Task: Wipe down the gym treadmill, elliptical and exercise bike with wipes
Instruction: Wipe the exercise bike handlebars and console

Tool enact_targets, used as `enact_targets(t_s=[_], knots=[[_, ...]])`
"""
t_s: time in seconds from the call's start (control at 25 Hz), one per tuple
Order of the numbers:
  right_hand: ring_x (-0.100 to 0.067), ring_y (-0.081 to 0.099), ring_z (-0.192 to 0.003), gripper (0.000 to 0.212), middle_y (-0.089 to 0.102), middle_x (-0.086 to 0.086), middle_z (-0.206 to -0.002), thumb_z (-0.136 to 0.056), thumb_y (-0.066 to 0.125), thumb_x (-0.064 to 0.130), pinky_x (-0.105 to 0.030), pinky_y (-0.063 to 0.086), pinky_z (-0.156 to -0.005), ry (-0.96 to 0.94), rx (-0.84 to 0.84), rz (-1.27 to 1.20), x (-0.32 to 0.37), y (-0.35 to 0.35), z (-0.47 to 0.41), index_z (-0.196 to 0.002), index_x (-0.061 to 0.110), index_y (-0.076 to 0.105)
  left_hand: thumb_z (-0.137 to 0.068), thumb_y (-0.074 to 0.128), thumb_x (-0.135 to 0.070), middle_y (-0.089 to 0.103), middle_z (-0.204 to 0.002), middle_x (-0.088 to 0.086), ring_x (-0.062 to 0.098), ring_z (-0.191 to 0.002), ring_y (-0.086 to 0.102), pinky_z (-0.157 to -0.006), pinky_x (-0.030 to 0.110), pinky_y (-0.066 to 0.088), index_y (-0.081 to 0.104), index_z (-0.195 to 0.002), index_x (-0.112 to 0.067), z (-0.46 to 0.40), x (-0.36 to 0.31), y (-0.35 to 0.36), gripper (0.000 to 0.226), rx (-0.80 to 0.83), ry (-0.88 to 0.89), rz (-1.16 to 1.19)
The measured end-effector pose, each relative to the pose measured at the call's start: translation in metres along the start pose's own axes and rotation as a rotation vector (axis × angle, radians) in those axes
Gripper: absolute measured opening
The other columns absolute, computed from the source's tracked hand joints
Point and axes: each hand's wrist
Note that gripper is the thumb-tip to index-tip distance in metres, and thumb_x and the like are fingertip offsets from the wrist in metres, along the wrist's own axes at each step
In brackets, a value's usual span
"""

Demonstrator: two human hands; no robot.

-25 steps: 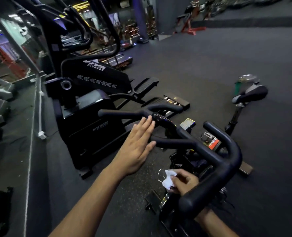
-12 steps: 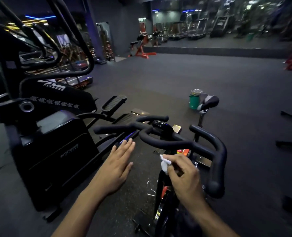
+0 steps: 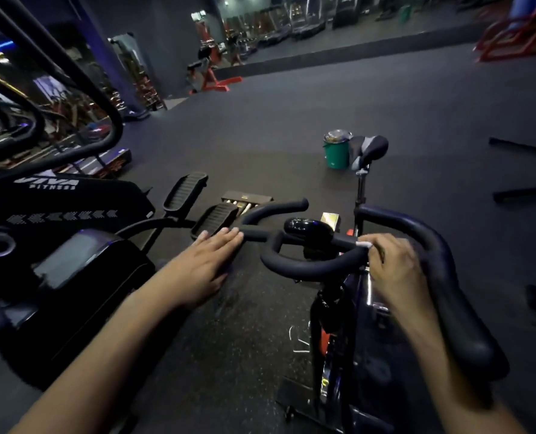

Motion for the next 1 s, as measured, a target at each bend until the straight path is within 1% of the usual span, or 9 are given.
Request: enact_targets(t_s=[0.08,0.2,0.36,0.52,0.6,0.68,0.8,0.88,1.0], knots=[[-0.019,0.059,-0.102,0.031,0.07,0.007,-0.101,-0.092,0.055,0.002,-0.032,0.046,-0.09,0.087,0.044,-0.045,0.005,-0.003,0.004,-0.101,0.026,0.072,-0.108,0.043,-0.025,0.004,-0.169,-0.002,0.011,-0.156,0.002,-0.118,0.022,-0.01,0.005,-0.161,-0.017,-0.029,0.009,-0.01,0.066,0.058,0.006,0.042],[-0.004,0.063,-0.105,0.035,0.071,0.017,-0.104,-0.091,0.06,0.0,-0.023,0.047,-0.093,0.083,0.004,-0.14,0.035,-0.018,0.02,-0.101,0.031,0.074,-0.109,0.043,-0.027,0.008,-0.166,-0.01,0.003,-0.151,0.005,-0.109,0.008,-0.005,0.009,-0.162,-0.018,-0.075,0.027,-0.012,0.064,0.193,0.063,0.15],[-0.005,0.063,-0.114,0.031,0.07,0.01,-0.114,-0.092,0.059,-0.003,-0.025,0.048,-0.101,-0.051,0.002,-0.126,0.083,-0.017,0.049,-0.11,0.017,0.074,-0.109,0.04,-0.034,0.011,-0.169,-0.003,0.01,-0.155,0.009,-0.112,0.01,0.002,0.014,-0.162,-0.019,-0.125,0.055,-0.004,0.061,0.329,0.131,0.168],[-0.006,0.061,-0.113,0.032,0.068,0.008,-0.116,-0.087,0.061,0.003,-0.023,0.049,-0.099,-0.18,0.001,0.12,0.133,-0.003,0.062,-0.114,0.016,0.072,-0.109,0.036,-0.037,0.017,-0.162,-0.013,0.0,-0.148,0.009,-0.11,0.01,0.004,0.02,-0.161,-0.021,-0.162,0.072,0.018,0.057,0.406,0.208,0.342],[-0.011,0.061,-0.104,0.035,0.065,0.01,-0.109,-0.081,0.066,0.0,-0.027,0.054,-0.084,-0.193,0.107,0.302,0.168,0.015,0.05,-0.109,0.02,0.069,-0.11,0.034,-0.037,0.013,-0.158,-0.017,0.001,-0.148,0.004,-0.112,0.013,0.0,0.018,-0.161,-0.02,-0.171,0.078,0.032,0.056,0.44,0.275,0.327],[-0.018,0.059,-0.103,0.033,0.059,0.006,-0.109,-0.084,0.062,0.001,-0.032,0.052,-0.075,-0.13,0.273,0.487,0.199,0.039,0.027,-0.111,0.021,0.063,-0.111,0.032,-0.035,0.011,-0.164,-0.011,0.0,-0.148,0.002,-0.117,0.02,-0.005,0.02,-0.161,-0.018,-0.173,0.085,0.046,0.054,0.396,0.328,0.332],[-0.026,0.06,-0.111,0.029,0.058,-0.006,-0.119,-0.093,0.054,0.002,-0.036,0.05,-0.081,0.019,0.463,0.734,0.23,0.082,-0.009,-0.119,0.013,0.058,-0.111,0.03,-0.035,0.024,-0.167,-0.006,0.007,-0.155,0.005,-0.124,0.038,-0.012,0.028,-0.159,-0.019,-0.174,0.093,0.063,0.05,0.247,0.324,0.423],[-0.028,0.063,-0.112,0.029,0.059,-0.01,-0.122,-0.093,0.053,0.001,-0.036,0.052,-0.086,0.073,0.474,0.854,0.234,0.105,-0.03,-0.12,0.011,0.057,-0.112,0.029,-0.034,0.025,-0.167,-0.003,0.011,-0.156,0.003,-0.122,0.045,-0.014,0.031,-0.158,-0.018,-0.177,0.096,0.067,0.049,0.182,0.253,0.495],[-0.031,0.062,-0.112,0.031,0.05,-0.012,-0.13,-0.094,0.055,0.002,-0.039,0.052,-0.088,0.152,0.464,0.927,0.229,0.129,-0.045,-0.124,0.008,0.059,-0.112,0.029,-0.034,0.023,-0.167,-0.001,0.015,-0.157,0.002,-0.122,0.049,-0.011,0.032,-0.158,-0.017,-0.182,0.098,0.071,0.05,0.147,0.252,0.519]])
Point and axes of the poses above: each hand's wrist, its own z-axis away from the middle knuckle, its own y-axis out of the palm, x = y × z
